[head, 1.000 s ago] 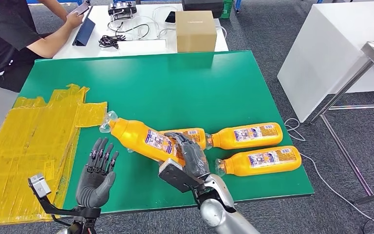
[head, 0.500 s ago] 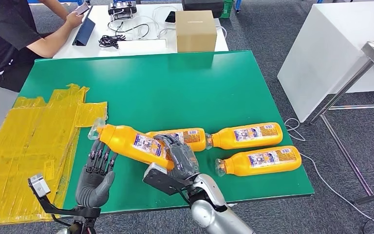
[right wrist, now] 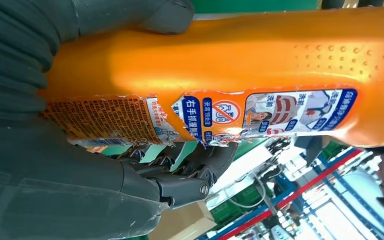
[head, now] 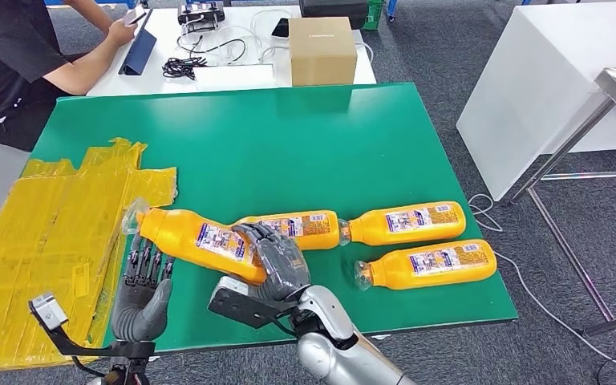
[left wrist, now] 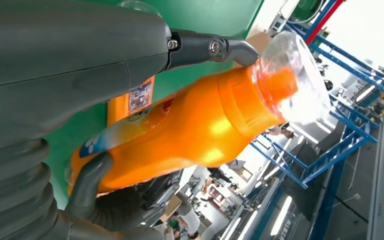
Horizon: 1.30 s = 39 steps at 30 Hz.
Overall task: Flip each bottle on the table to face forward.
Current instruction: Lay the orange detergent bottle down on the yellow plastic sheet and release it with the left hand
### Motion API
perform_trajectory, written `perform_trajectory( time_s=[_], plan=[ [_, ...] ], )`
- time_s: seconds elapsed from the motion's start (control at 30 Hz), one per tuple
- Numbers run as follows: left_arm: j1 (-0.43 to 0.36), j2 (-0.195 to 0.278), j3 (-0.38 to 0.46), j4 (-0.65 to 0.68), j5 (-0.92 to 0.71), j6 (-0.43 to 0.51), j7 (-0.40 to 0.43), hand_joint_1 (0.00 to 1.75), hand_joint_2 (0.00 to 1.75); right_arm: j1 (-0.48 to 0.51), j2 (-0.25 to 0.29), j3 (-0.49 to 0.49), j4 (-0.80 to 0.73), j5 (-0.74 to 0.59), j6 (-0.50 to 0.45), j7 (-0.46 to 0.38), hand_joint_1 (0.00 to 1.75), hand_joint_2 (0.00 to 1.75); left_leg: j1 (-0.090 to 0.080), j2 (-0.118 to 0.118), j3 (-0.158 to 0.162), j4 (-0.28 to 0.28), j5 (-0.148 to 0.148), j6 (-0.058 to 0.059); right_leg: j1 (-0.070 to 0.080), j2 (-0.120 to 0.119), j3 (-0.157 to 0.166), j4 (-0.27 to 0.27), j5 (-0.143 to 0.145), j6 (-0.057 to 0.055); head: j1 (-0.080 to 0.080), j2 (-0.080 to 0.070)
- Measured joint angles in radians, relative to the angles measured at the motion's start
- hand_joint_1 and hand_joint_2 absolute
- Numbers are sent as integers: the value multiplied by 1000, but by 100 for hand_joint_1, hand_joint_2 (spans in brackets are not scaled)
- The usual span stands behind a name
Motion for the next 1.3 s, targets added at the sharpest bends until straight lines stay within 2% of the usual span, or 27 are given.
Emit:
perform_trajectory(
  time_s=[0.4,0.57,0.77,0.9,1.3],
  plan=[
    [-3,-2,31,0,-10,21,22,0,175,-25,45,87,45,110,-1,34,175,175,0,0,-1,0,0,0,0,0,-1,0,0,0,0,0],
    [-5,1,50,0,7,24,70,0,175,-44,60,114,84,149,-42,58,175,175,0,0,-1,0,0,0,0,0,-1,0,0,0,0,0],
    [-7,5,66,0,23,26,101,3,175,-70,80,136,139,147,-47,70,175,175,0,0,-1,0,0,0,0,0,-1,0,0,0,0,0],
    [-11,5,66,0,13,50,96,175,175,-86,93,152,174,125,-40,68,175,175,0,0,-1,0,0,0,0,0,-1,0,0,0,0,0],
    [1,-5,68,-9,11,89,54,175,175,-113,110,203,209,76,-14,69,175,175,0,0,-1,0,0,0,0,0,-1,0,0,0,0,0]
  ],
)
